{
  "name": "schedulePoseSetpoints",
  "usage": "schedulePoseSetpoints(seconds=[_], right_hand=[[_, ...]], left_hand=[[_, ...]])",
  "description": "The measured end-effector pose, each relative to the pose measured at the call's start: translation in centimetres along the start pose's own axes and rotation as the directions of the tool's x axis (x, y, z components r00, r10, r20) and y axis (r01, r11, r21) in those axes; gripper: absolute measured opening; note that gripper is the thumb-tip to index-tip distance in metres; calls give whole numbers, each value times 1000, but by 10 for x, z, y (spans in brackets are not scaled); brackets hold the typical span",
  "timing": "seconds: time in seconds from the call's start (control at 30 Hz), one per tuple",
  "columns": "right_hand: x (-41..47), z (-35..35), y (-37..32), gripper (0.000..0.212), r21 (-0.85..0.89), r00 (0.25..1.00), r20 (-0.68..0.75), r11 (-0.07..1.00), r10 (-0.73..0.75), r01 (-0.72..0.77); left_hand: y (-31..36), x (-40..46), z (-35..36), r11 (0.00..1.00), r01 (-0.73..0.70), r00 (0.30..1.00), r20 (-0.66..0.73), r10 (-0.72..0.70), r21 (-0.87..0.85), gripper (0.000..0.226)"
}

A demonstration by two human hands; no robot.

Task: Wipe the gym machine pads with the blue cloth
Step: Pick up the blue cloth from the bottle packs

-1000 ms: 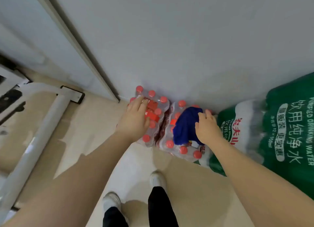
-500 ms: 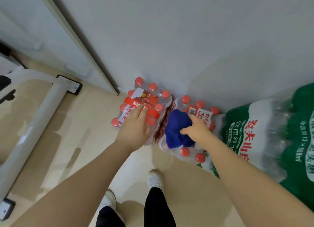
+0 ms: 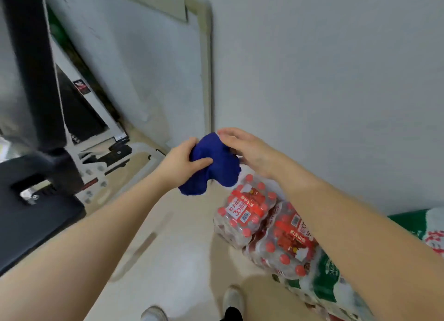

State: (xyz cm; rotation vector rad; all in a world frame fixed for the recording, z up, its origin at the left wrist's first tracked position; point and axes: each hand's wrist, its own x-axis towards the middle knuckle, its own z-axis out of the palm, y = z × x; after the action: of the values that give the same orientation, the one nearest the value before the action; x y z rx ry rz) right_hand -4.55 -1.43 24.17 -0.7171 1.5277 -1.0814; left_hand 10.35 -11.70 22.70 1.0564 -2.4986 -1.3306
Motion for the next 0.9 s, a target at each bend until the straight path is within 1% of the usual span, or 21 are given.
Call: schedulePoseSetpoints(seconds=[0.07,0.1,0.13,0.17,0.2,0.23,0.27,0.3,0.43,0.47,0.5,0.6,0.63,0.7,0.77,0.83,0.9], right_hand=[[2,28,-32,21,-196,997,44,978,-61,68],[3,45,-45,16,-317,993,85,942,-84,107],[4,64,-56,13,-431,987,115,890,-111,150],[8,82,-67,13,-533,981,122,824,-151,193],[13,100,-76,14,-630,971,107,742,-212,231],[18,117,-84,15,-715,955,86,650,-284,258],[23,131,-90,17,-777,936,63,572,-346,263],[28,148,-96,19,-810,920,46,524,-389,262],[43,204,-112,27,-869,873,15,426,-487,253],[46,217,-117,28,-876,859,3,412,-512,249],[48,228,-122,29,-868,844,-11,425,-536,258],[57,256,-135,29,-793,830,-4,507,-557,337],[61,263,-137,28,-775,824,15,515,-566,368],[70,275,-141,26,-747,810,36,523,-586,411],[81,284,-142,24,-733,800,67,515,-596,445],[90,292,-144,23,-693,822,92,557,-562,458],[96,299,-148,20,-625,858,144,627,-493,465]], left_hand=[[-2,-18,-39,998,-31,999,-21,32,50,29],[-5,-27,-56,996,-41,999,-18,42,75,33],[-10,-35,-72,992,-58,998,-14,60,111,32],[-15,-43,-88,986,-65,998,-4,67,155,27],[-22,-51,-104,981,-68,998,3,68,184,21],[-30,-57,-119,978,-63,998,-5,65,197,22],[-37,-62,-132,979,-51,998,-21,56,198,28],[-46,-67,-148,979,-36,998,-51,47,200,30],[-76,-88,-202,968,-44,972,-213,98,246,27],[-83,-93,-213,969,-42,967,-236,101,244,25],[-90,-98,-224,972,-44,963,-247,103,231,23],[-109,-111,-250,980,-35,966,-245,83,196,20],[-116,-114,-257,978,-28,969,-234,78,206,19],[-134,-117,-270,957,-17,973,-216,83,289,18],[-154,-120,-278,941,0,972,-222,80,339,26],[-169,-120,-283,949,3,959,-270,86,316,30],[-177,-119,-291,971,-14,928,-359,101,238,30]])
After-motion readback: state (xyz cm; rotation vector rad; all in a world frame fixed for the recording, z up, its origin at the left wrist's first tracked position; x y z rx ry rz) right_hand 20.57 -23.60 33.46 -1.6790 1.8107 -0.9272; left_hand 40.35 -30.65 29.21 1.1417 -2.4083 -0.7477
